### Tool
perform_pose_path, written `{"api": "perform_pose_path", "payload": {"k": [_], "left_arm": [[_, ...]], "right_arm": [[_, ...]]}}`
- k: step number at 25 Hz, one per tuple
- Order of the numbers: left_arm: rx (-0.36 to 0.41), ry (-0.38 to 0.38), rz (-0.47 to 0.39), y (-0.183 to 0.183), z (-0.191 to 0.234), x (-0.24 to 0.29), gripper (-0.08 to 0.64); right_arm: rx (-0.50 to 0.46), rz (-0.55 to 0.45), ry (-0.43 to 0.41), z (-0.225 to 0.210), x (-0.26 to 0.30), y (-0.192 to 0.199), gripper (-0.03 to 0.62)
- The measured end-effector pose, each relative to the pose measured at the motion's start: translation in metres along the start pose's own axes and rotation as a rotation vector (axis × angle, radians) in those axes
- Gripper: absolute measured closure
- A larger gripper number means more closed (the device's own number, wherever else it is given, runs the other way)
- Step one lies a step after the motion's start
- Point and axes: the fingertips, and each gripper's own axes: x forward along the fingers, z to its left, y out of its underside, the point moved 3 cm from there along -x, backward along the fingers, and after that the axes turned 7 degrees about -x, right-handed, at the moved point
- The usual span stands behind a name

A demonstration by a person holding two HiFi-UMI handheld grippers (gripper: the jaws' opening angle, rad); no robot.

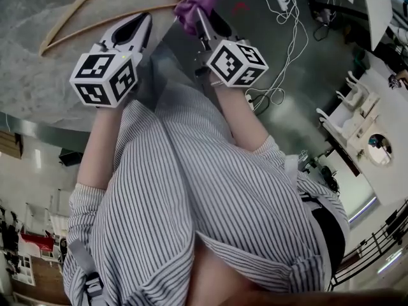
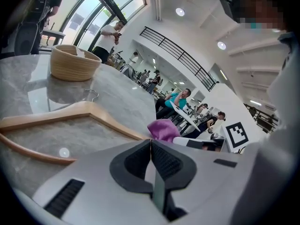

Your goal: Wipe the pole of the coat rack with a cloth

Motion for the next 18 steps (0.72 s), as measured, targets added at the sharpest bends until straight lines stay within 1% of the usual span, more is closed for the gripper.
{"api": "perform_pose_path", "payload": {"k": [6,11,18], "left_arm": [[-0.030,-0.005,-0.007,-0.003,0.007,0.002,0.545],[-0.038,0.001,-0.010,-0.006,0.013,0.000,0.545],[-0.065,-0.019,-0.029,-0.009,0.027,-0.009,0.545]], "right_arm": [[0.003,0.010,-0.009,0.004,0.006,-0.001,0.486],[-0.012,0.024,-0.029,0.013,0.016,-0.003,0.486],[-0.012,0.038,-0.058,0.028,0.028,-0.004,0.486]]}}
